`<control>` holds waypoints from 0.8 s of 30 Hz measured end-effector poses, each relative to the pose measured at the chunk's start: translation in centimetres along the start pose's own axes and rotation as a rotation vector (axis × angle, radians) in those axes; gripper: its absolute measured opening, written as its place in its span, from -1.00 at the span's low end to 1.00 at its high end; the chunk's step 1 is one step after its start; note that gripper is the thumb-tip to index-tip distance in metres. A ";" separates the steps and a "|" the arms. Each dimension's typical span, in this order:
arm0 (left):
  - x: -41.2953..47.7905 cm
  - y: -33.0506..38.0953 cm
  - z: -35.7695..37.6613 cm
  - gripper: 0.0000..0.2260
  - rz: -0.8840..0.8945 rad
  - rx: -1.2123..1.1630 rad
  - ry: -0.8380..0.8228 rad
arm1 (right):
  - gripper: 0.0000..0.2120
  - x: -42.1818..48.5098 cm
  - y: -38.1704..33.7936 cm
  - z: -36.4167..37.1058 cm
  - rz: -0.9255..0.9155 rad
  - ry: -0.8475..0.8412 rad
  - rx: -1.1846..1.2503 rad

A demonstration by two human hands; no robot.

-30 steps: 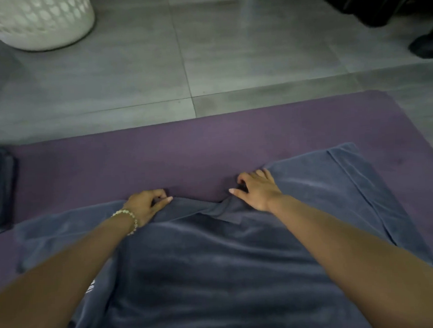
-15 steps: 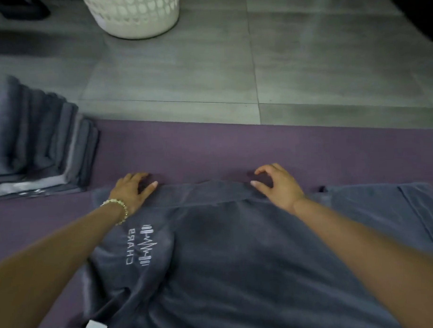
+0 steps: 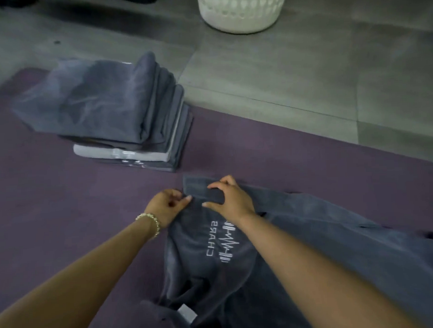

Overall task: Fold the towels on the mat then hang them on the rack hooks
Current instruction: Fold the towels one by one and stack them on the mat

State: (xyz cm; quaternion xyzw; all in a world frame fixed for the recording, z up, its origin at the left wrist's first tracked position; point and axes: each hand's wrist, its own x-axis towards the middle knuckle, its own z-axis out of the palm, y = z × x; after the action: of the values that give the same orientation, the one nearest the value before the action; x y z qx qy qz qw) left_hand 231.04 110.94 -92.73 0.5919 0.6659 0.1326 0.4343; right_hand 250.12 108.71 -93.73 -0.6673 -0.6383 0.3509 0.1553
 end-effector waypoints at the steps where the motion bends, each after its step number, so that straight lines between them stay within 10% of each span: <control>1: -0.1 -0.3 0.0 -0.79 0.010 0.016 -0.031 | -0.60 0.3 0.0 0.3 0.006 0.047 -0.031; 11: -0.1 -1.6 -1.8 -0.64 -0.002 -0.320 0.177 | -0.89 6.2 -2.2 -4.0 0.183 0.226 0.590; 19: 1.7 -2.5 -4.4 -0.81 0.001 -0.328 0.147 | -0.95 11.0 -5.0 -1.9 0.269 0.218 0.608; 24: -1.1 -6.3 -4.8 -0.72 -0.154 -0.267 -0.181 | -0.50 7.0 -4.7 -0.2 0.171 0.112 0.572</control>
State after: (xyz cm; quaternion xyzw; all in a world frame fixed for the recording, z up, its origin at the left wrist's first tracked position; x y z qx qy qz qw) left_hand 223.17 109.90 -93.84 0.4855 0.6441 0.1325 0.5761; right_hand 246.37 116.15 -92.39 -0.6661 -0.4456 0.4909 0.3418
